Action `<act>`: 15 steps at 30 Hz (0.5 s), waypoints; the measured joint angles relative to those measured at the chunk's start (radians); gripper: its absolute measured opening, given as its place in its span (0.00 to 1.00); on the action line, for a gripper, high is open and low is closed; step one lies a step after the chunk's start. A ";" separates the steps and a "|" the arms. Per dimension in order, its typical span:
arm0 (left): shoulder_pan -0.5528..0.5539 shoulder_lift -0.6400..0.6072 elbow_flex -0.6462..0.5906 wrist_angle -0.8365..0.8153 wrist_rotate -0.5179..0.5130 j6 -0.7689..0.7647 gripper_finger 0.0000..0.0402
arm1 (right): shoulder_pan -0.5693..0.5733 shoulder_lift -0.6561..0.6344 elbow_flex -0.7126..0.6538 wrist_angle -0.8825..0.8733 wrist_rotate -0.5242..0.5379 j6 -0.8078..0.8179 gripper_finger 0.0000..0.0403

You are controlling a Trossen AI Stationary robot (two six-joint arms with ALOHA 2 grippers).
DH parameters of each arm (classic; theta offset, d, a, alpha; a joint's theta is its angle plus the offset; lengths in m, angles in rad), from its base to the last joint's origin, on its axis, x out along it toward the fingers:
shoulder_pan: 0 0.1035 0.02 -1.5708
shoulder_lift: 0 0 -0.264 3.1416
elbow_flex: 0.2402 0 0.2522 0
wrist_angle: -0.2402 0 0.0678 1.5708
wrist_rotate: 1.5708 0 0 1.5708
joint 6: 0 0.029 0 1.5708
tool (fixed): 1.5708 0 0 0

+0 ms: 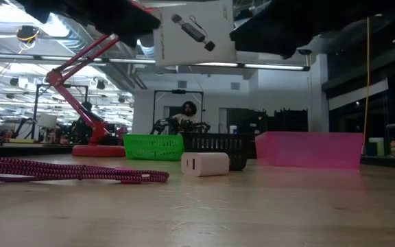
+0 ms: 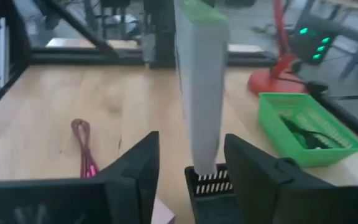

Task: Pick and place items into bin
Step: Put the white card reader box into the pink bin

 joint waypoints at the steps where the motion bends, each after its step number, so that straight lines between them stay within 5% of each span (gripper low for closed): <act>1: 0.000 0.000 0.000 0.000 0.001 0.011 0.08 | -0.014 0.001 0.000 0.001 -0.028 -0.003 0.41; 10: 0.022 0.001 0.000 0.001 0.018 0.061 0.08 | -0.076 0.001 0.000 0.052 -0.046 -0.051 0.45; 15: 0.053 0.001 0.000 0.001 0.052 0.069 0.08 | -0.083 0.001 0.000 0.061 -0.048 -0.076 0.39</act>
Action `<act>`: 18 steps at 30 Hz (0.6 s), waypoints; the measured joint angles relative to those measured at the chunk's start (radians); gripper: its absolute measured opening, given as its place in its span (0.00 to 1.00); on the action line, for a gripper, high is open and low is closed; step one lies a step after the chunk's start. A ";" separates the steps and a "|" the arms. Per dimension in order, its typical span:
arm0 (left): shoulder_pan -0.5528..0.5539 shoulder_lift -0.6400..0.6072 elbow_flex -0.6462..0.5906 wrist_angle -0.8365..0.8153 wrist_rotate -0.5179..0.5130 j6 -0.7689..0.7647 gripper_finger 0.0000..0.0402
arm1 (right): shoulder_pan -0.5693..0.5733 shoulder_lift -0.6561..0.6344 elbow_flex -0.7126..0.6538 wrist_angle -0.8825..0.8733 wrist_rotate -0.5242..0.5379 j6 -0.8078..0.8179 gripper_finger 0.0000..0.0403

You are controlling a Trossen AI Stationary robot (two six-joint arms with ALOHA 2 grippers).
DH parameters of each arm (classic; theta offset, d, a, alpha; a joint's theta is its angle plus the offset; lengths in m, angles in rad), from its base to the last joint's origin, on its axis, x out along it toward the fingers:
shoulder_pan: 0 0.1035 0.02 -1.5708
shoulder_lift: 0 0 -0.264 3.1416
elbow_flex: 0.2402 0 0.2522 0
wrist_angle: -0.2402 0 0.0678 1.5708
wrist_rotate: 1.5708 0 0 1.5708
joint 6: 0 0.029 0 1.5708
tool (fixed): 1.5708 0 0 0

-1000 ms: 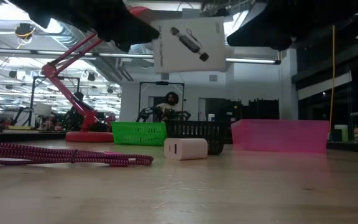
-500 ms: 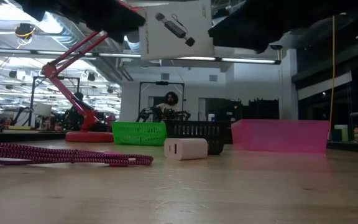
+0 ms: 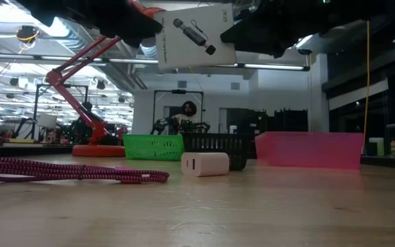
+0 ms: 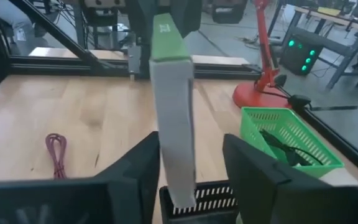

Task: Pick and place items into bin
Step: Put the white card reader box into the pink bin

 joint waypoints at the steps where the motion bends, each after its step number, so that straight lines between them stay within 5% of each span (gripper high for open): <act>1: 0.005 0.000 0.000 0.000 0.001 0.008 0.08 | -0.001 0.000 0.000 0.004 0.000 -0.002 0.37; 10: 0.046 0.000 0.000 -0.004 0.003 0.016 0.11 | -0.006 0.000 0.000 0.006 0.010 -0.032 0.04; 18: 0.048 -0.006 0.000 -0.011 -0.015 0.025 0.32 | -0.011 -0.003 0.000 0.010 0.000 -0.025 0.03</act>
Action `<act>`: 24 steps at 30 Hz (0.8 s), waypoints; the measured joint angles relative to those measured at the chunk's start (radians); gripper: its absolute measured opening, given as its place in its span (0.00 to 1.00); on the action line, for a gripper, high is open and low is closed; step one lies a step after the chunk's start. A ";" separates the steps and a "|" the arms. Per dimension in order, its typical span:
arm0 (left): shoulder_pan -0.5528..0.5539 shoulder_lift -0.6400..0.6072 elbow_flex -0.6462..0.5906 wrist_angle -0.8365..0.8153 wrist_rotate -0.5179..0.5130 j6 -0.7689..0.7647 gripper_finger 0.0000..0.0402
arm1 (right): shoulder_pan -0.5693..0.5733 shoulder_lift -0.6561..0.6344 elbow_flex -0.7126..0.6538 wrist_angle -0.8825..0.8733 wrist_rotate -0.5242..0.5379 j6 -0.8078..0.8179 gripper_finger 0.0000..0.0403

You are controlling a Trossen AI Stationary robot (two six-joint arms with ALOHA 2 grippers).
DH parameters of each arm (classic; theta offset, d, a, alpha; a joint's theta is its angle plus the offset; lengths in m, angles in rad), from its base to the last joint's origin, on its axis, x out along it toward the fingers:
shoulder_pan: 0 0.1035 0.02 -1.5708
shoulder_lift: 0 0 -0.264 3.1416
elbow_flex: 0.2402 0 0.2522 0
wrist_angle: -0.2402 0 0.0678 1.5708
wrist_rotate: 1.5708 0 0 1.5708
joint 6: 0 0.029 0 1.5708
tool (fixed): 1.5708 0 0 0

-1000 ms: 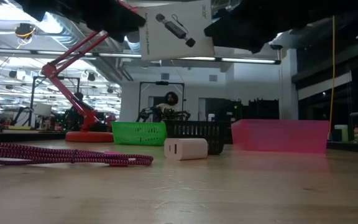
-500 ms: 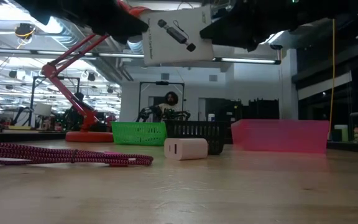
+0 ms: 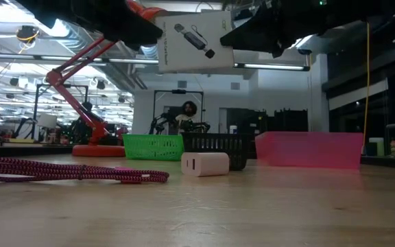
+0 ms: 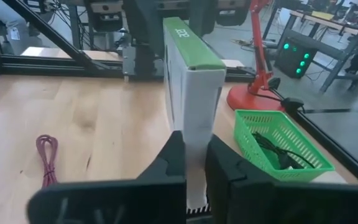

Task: Pick and place items into bin
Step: Put the white card reader box into the pink bin

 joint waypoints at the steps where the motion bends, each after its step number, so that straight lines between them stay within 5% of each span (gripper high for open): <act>1: 0.000 -0.007 0.000 -0.008 0.000 0.008 0.33 | 0.000 -0.003 0.000 -0.002 -0.001 -0.001 0.03; 15: 0.000 -0.195 0.000 -0.304 -0.071 -0.024 0.27 | 0.000 -0.096 0.000 -0.086 0.006 0.050 0.03; 24: 0.000 -0.196 0.000 -0.394 -0.099 -0.016 0.09 | -0.024 -0.273 0.000 -0.480 0.180 0.335 0.03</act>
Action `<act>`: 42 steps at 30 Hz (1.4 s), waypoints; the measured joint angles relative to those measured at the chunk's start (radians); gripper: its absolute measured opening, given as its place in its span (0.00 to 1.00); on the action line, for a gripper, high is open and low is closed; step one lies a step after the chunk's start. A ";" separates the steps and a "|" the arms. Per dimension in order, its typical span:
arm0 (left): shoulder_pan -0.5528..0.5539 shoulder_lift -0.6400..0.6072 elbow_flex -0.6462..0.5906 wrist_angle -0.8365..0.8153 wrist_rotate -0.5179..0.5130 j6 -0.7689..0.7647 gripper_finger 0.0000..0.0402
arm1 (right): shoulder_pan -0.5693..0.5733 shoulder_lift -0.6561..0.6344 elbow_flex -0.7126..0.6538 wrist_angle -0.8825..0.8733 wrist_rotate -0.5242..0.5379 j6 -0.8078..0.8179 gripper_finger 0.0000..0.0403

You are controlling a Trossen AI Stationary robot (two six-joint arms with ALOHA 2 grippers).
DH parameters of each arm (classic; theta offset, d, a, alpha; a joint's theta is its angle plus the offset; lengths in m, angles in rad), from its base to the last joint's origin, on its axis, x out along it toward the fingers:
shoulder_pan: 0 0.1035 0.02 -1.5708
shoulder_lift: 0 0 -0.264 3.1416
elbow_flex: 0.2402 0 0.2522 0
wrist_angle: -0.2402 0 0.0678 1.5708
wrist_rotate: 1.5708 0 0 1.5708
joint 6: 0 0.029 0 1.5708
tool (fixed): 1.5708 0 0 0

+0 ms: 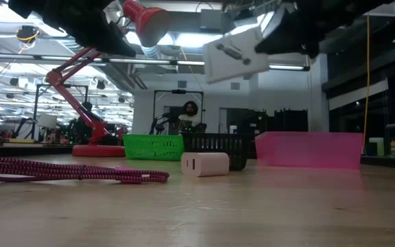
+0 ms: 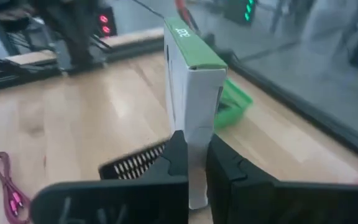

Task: Pick and place items into bin
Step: Put the white card reader box into the pink bin

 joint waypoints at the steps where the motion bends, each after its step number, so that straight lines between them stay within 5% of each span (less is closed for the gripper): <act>1: 0.000 0.000 0.000 0.000 0.000 0.000 0.07 | -0.004 -0.019 0.000 -0.045 0.000 0.036 0.03; 28: 0.000 0.000 0.000 0.013 0.000 0.023 0.01 | -0.159 -0.239 0.000 -0.733 0.049 0.525 0.03; 42: 0.000 0.000 0.000 0.013 0.000 0.018 0.01 | -0.288 -0.239 0.000 -0.786 -0.222 0.561 0.03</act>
